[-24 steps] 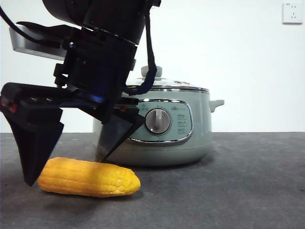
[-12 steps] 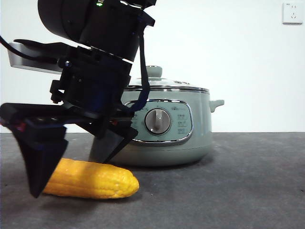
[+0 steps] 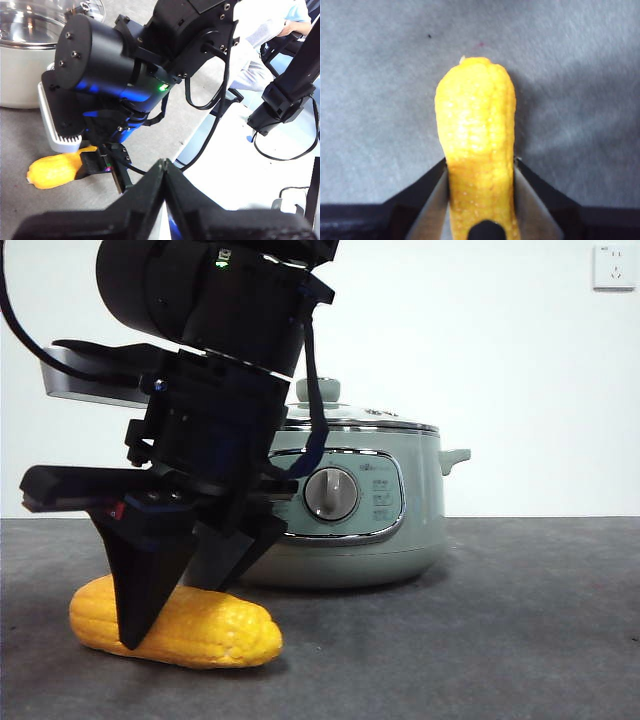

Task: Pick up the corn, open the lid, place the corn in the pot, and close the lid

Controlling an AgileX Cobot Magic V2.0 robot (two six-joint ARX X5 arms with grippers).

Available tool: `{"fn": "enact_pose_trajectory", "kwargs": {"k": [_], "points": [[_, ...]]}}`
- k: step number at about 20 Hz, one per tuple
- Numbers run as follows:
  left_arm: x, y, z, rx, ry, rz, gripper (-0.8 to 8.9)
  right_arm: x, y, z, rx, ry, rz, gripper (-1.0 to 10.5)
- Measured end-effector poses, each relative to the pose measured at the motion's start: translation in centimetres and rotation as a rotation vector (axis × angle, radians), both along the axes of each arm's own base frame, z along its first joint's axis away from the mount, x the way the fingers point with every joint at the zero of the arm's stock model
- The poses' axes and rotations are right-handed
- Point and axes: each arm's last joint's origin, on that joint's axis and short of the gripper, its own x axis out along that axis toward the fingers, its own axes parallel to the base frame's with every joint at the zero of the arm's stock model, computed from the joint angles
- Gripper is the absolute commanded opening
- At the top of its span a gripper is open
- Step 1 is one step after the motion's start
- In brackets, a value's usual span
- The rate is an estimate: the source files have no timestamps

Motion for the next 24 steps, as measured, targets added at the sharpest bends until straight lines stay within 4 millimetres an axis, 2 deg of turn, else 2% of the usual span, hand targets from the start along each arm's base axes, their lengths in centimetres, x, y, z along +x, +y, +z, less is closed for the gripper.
{"fn": "enact_pose_trajectory", "kwargs": {"k": [3, 8, 13, 16, 19, 23, 24], "points": [[0.5, -0.2, -0.1, 0.008, 0.025, 0.0, -0.07, -1.1, -1.8, 2.3, -0.065, 0.053, -0.038, -0.1], [2.9, -1.0, -0.7, 0.033, 0.101, 0.001, -0.07, -4.0, -7.6, 11.6, -0.034, -0.064, -0.177, -0.1], [7.1, -2.5, -0.6, 0.052, 0.155, 0.002, -0.07, -8.0, -14.8, 18.2, 0.054, -0.13, -0.269, -0.1], [10.8, -3.9, -0.4, 0.08, 0.232, 0.0, -0.07, -9.9, -18.8, 20.3, 0.072, -0.205, -0.369, -0.1], [14.7, -5.5, 0.4, 0.104, 0.262, -0.004, -0.07, -11.3, -21.6, 21.2, 0.09, -0.242, -0.45, -0.1], [20.0, -8.3, 2.7, 0.182, 0.208, 0.053, 0.24, -12.2, -23.2, 22.0, 0.157, -0.265, -0.503, -0.1], [20.9, -8.9, 3.3, 0.208, 0.193, 0.071, 1.28, -12.3, -23.4, 22.1, 0.166, -0.265, -0.508, -0.1]]}}
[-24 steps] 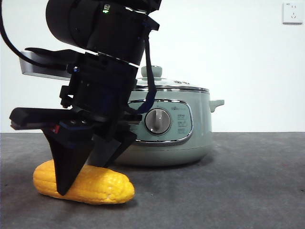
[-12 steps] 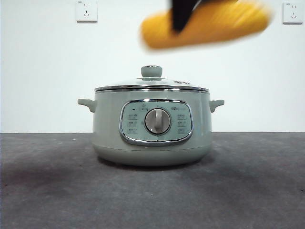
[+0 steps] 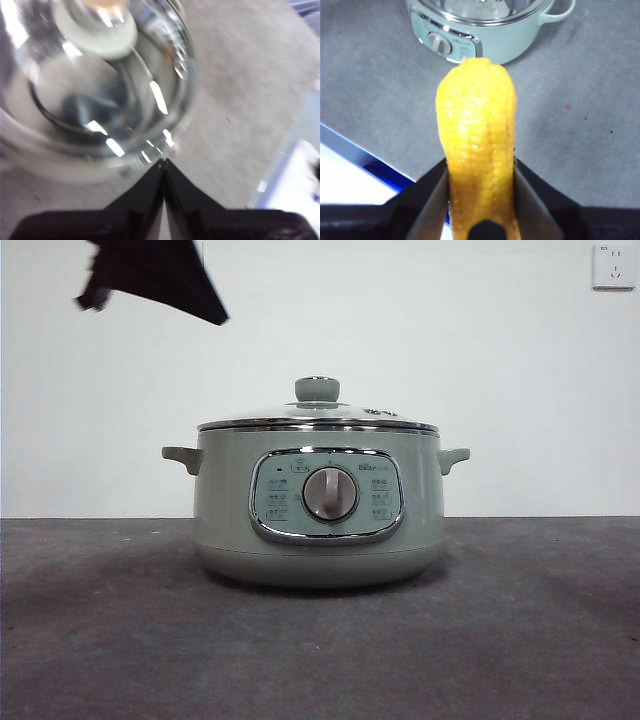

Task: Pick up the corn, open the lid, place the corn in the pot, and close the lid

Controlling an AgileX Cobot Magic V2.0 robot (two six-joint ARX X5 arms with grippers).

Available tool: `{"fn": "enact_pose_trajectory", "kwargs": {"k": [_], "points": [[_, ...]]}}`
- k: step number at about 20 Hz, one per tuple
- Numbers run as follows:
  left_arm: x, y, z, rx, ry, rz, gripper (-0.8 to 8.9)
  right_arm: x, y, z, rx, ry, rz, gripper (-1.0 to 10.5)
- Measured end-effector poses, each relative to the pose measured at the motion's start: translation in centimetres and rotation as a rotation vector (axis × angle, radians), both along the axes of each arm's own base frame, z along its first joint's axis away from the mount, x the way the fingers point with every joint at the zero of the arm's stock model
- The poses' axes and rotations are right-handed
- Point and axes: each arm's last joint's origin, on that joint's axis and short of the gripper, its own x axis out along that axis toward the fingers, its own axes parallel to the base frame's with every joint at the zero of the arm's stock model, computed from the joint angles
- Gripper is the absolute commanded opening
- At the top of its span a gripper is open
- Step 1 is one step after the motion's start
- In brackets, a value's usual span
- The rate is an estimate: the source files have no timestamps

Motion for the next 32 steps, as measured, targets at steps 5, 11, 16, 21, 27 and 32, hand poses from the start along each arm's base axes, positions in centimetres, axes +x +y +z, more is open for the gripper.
{"fn": "enact_pose_trajectory", "kwargs": {"k": [5, 11, 16, 21, 27, 32], "points": [[3.8, -3.9, 3.3, 0.163, -0.121, 0.067, 6.37, 0.0, 0.0, 0.0, 0.005, 0.002, -0.007, -0.1], [7.5, -8.5, 2.7, 0.249, -0.182, 0.052, 6.36, 0.0, 0.0, 0.0, 0.019, 0.01, -0.023, -0.1], [9.2, -9.6, 0.2, 0.308, -0.166, 0.065, 6.24, 0.0, 0.0, 0.0, 0.023, 0.016, -0.023, -0.1], [9.3, -9.8, -0.1, 0.297, -0.152, 0.05, 4.95, 0.0, 0.0, 0.0, 0.023, 0.016, -0.022, -0.1], [9.9, -10.2, -1.4, 0.313, -0.128, 0.044, 2.25, 0.0, 0.0, 0.0, 0.023, 0.016, -0.023, -0.1], [10.1, -10.3, -1.3, 0.302, -0.15, 0.045, -0.09, 0.0, 0.0, 0.0, 0.023, 0.016, -0.023, -0.1]]}}
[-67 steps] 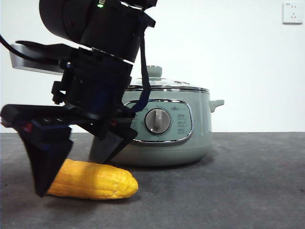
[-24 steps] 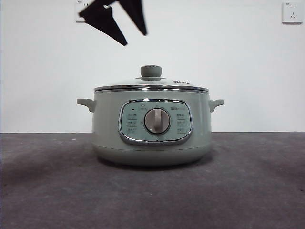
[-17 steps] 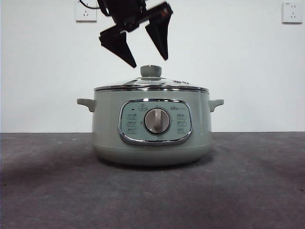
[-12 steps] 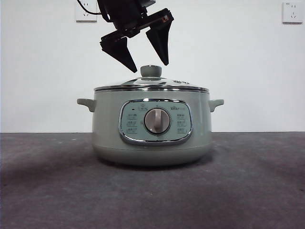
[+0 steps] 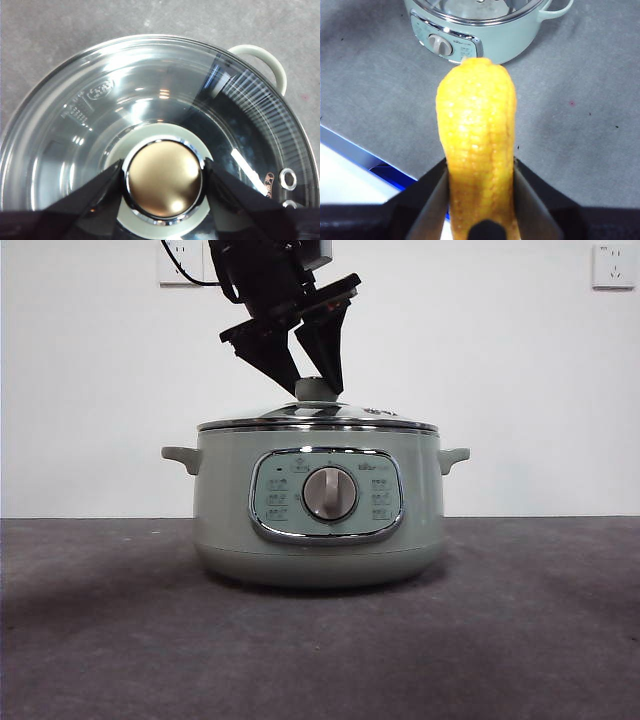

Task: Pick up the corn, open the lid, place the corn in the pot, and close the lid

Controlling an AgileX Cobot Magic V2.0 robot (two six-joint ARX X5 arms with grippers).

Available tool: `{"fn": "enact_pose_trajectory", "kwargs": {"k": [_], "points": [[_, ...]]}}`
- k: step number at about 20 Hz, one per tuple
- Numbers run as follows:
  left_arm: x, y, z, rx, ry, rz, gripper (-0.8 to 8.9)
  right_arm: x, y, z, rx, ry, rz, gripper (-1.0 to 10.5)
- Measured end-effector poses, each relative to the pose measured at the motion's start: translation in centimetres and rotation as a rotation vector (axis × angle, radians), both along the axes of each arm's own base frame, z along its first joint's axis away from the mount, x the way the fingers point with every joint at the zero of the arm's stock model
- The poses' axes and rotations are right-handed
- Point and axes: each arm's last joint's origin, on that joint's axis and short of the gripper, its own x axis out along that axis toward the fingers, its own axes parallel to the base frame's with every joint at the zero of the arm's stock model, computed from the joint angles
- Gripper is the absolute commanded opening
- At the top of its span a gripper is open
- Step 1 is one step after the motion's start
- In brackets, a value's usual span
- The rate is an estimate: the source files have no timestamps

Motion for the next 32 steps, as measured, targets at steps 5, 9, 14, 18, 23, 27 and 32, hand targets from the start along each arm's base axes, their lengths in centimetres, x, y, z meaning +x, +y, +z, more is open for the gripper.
{"fn": "enact_pose_trajectory", "kwargs": {"k": [5, 9, 14, 18, 23, 27, 32], "points": [[0.0, 0.0, 0.0, 0.0, -0.002, -0.001, -0.09, 0.0, 0.0, 0.0, 0.0, -0.001, 0.0, -0.1], [0.0, 0.1, 0.2, -0.002, -0.006, 0.001, -0.09, 0.2, 0.4, -0.2, -0.007, 0.008, -0.015, -0.1], [-0.3, 1.3, 1.6, -0.027, -0.03, 0.015, -0.09, 1.8, 2.9, -0.5, 0.033, -0.014, -0.033, -0.1], [-0.5, 4.2, 4.2, -0.047, -0.093, 0.079, -0.09, 3.9, 4.1, -1.0, 0.054, 0.001, -0.088, -0.1], [-0.5, 8.0, 6.0, -0.056, -0.125, 0.166, -0.09, 9.0, 5.9, -2.2, 0.166, 0.063, -0.081, -0.1], [-0.4, 11.9, 7.1, -0.04, -0.137, 0.244, -0.09, 15.0, 7.6, -4.5, 0.186, 0.13, -0.095, -0.1], [0.0, 17.0, 8.0, -0.028, -0.161, 0.377, -0.09, 22.3, 11.4, -4.5, 0.176, 0.121, -0.069, -0.1]]}}
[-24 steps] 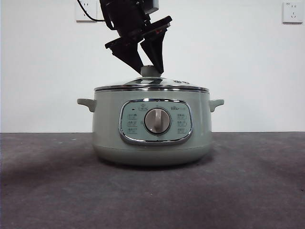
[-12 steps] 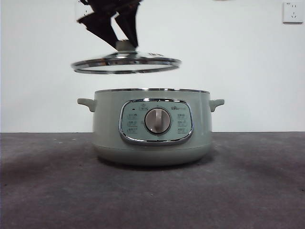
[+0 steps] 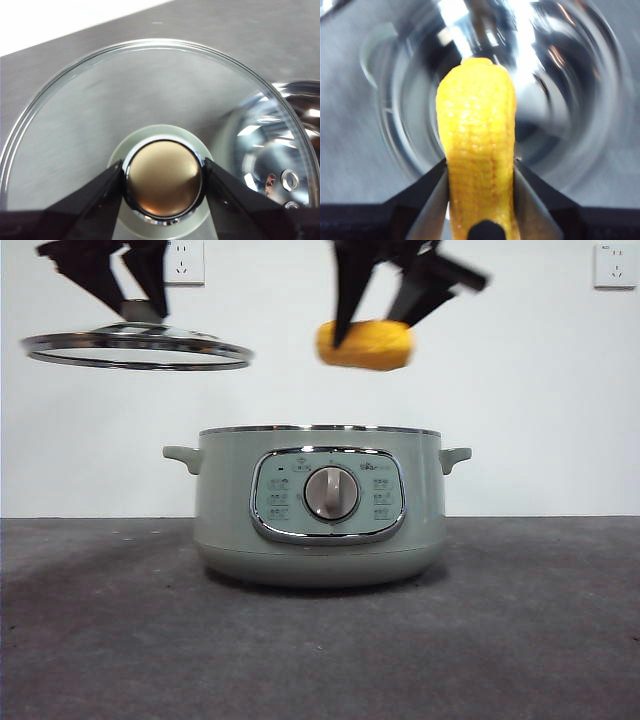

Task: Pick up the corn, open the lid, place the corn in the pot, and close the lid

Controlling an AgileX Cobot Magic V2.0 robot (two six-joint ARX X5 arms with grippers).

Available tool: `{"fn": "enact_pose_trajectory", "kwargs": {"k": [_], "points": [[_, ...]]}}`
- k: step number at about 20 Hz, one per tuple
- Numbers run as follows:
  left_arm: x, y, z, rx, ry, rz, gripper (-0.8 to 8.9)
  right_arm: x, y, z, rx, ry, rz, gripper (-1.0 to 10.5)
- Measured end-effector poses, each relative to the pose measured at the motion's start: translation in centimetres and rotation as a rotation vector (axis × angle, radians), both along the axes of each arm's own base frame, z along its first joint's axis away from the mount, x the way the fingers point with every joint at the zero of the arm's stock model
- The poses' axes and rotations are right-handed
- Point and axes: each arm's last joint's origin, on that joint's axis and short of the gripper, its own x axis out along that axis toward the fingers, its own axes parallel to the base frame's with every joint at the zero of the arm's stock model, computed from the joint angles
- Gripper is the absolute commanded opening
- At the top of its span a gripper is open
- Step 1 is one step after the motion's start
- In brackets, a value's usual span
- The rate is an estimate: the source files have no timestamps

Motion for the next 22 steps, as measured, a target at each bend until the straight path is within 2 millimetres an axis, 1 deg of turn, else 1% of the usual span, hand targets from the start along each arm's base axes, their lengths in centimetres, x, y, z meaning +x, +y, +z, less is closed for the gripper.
{"fn": "enact_pose_trajectory", "kwargs": {"k": [2, 4, 6, 7, 9, 13, 15, 16, 18, 19, 20, 21, 22], "points": [[0.1, 1.5, 0.1, 0.004, 0.002, 0.037, -0.09, 2.9, 1.7, -0.9, 0.001, 0.004, 0.008, -0.1], [0.1, 2.9, 0.1, 0.005, 0.008, 0.072, -0.09, 5.3, 3.3, -2.6, -0.015, 0.019, 0.01, -0.1], [0.1, 4.0, 0.0, 0.005, 0.019, 0.102, -0.09, 7.3, 4.7, -4.4, -0.028, 0.035, 0.011, -0.1], [0.1, 4.4, 0.0, 0.005, 0.025, 0.112, -0.09, 7.9, 5.1, -5.4, -0.036, 0.046, 0.012, -0.1], [0.1, 5.0, 0.0, 0.005, 0.025, 0.129, -0.09, 8.6, 5.7, -7.2, -0.057, 0.076, 0.012, -0.1], [0.1, 5.5, 0.0, 0.002, 0.025, 0.14, -0.09, 9.3, 6.1, -9.8, -0.099, 0.134, 0.012, -0.1], [0.1, 5.6, 0.0, 0.0, 0.025, 0.141, -0.09, 9.5, 6.3, -11.5, -0.132, 0.182, 0.012, -0.1], [0.1, 5.7, 0.0, 0.0, 0.025, 0.142, -0.09, 9.5, 6.3, -11.8, -0.139, 0.191, 0.013, -0.1], [0.1, 5.7, 0.0, 0.0, 0.025, 0.143, -0.09, 9.5, 6.3, -11.8, -0.141, 0.194, 0.013, 0.1], [0.1, 5.7, 0.0, 0.0, 0.025, 0.143, -0.09, 9.5, 6.3, -11.8, -0.142, 0.197, 0.013, 0.4], [0.1, 5.7, 0.0, 0.0, 0.025, 0.143, -0.09, 9.4, 6.3, -11.8, -0.143, 0.197, 0.013, 2.0], [0.1, 5.7, 0.0, 0.0, 0.025, 0.143, -0.09, 9.4, 6.2, -11.8, -0.144, 0.198, 0.013, 3.8], [0.1, 5.7, 0.0, 0.0, 0.025, 0.143, -0.09, 9.4, 6.2, -11.8, -0.146, 0.198, 0.015, 4.8]]}}
